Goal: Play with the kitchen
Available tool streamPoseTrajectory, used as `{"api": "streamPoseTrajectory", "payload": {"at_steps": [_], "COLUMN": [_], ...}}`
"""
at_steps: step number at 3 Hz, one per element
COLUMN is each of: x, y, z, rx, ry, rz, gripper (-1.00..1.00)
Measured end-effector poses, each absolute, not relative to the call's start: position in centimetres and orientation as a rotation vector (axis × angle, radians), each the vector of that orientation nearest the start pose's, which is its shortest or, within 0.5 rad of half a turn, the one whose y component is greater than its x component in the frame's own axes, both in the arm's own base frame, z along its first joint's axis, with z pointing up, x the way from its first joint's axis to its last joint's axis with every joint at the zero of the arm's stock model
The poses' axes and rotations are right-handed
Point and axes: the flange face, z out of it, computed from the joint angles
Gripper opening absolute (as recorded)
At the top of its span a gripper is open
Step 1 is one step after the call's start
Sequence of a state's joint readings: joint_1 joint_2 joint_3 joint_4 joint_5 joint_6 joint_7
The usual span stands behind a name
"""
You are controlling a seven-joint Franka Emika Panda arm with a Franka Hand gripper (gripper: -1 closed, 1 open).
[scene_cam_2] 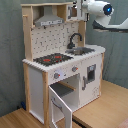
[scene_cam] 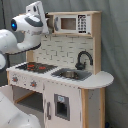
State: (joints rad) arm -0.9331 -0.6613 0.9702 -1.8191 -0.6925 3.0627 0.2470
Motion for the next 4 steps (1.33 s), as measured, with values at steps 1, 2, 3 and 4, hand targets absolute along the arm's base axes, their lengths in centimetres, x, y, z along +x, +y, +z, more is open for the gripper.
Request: {"api": "streamPoseTrajectory", "payload": {"at_steps": [1,2,3,4], "x": [43.4,41.8,39.6,37.0], "y": [29.1,30.1,31.3,32.6], "z": [77.9,78.0,78.0,77.7], "rx": [1.519,1.478,1.424,1.370], "ry": [0.738,0.713,0.684,0.661], "rz": [1.661,1.657,1.647,1.630], "gripper": [1.00,1.00,1.00,1.00]}}
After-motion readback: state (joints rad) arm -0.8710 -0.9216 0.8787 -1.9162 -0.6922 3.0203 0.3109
